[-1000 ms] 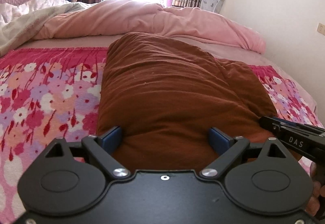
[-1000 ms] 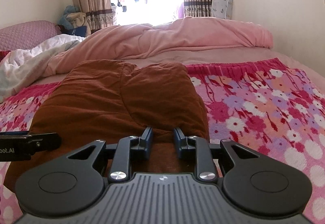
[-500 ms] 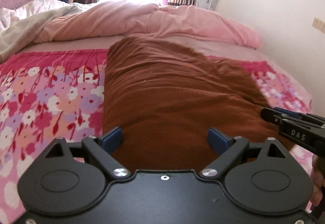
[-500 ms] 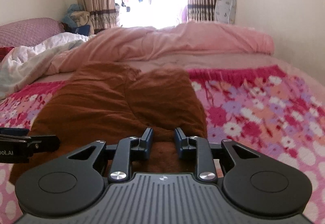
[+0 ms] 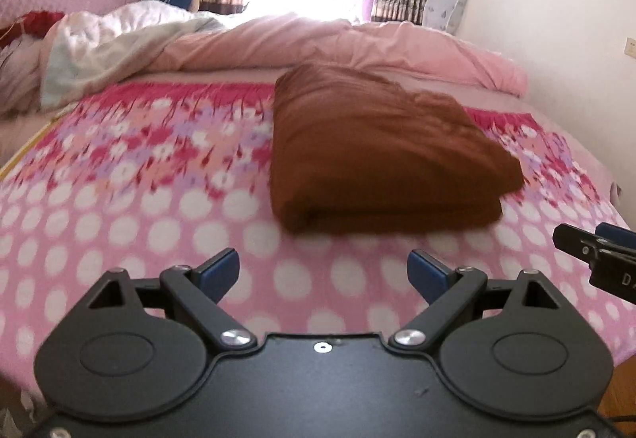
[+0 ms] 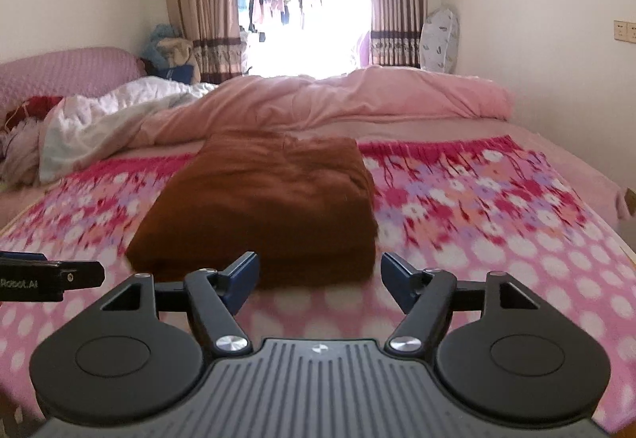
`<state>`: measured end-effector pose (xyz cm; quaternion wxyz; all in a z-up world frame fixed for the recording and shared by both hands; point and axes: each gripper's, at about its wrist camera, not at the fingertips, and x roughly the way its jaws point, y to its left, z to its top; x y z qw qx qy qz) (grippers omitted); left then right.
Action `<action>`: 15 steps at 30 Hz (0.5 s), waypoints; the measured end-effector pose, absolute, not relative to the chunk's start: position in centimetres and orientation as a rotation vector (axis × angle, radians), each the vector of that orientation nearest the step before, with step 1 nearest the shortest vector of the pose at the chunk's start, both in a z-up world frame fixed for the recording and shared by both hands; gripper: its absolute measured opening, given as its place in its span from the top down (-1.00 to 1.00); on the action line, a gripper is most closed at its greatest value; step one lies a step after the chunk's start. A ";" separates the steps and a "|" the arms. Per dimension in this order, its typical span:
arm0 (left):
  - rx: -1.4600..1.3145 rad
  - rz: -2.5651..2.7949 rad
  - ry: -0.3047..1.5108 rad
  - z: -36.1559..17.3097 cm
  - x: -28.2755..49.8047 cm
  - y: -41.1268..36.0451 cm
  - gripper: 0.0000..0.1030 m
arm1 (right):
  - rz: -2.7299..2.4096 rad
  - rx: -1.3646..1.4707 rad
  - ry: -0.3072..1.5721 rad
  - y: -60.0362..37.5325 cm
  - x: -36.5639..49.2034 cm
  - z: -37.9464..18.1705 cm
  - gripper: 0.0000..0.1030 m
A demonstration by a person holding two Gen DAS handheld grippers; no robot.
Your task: Fold large clothes
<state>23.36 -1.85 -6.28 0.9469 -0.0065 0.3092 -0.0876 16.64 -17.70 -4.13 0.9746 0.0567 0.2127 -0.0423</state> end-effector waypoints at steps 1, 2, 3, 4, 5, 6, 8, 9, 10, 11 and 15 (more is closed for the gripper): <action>-0.009 -0.172 0.636 -6.6 22.4 -1.8 -0.82 | -0.087 0.117 0.438 -17.6 15.8 -4.3 -0.61; 0.001 -0.163 0.641 -6.9 21.5 -1.9 -0.82 | -0.088 0.121 0.446 -17.6 15.0 -4.5 -0.61; 0.011 -0.156 0.647 -7.2 20.8 -2.0 -0.82 | -0.090 0.123 0.454 -17.5 14.1 -4.7 -0.61; 0.019 -0.150 0.650 -7.5 20.0 -2.1 -0.82 | -0.093 0.121 0.458 -17.4 13.5 -4.9 -0.61; 0.025 -0.148 0.650 -7.8 19.0 -1.9 -0.82 | -0.097 0.117 0.459 -17.3 12.8 -5.1 -0.61; 0.026 -0.147 0.651 -8.0 18.3 -1.8 -0.82 | -0.101 0.113 0.457 -17.2 12.1 -5.2 -0.61; 0.026 -0.150 0.652 -8.2 17.2 -1.7 -0.82 | -0.100 0.114 0.454 -17.2 11.1 -5.5 -0.61; 0.023 -0.150 0.650 -8.3 16.5 -1.6 -0.82 | -0.097 0.117 0.450 -17.1 10.6 -5.6 -0.61; 0.022 -0.149 0.650 -8.4 16.0 -1.6 -0.82 | -0.095 0.118 0.449 -17.1 10.1 -5.7 -0.61; 0.019 -0.151 0.648 -8.5 15.6 -1.5 -0.82 | -0.096 0.119 0.451 -17.0 9.8 -5.9 -0.61; 0.009 -0.141 0.646 -8.6 14.3 -1.2 -0.82 | -0.089 0.129 0.453 -16.7 8.5 -6.4 -0.61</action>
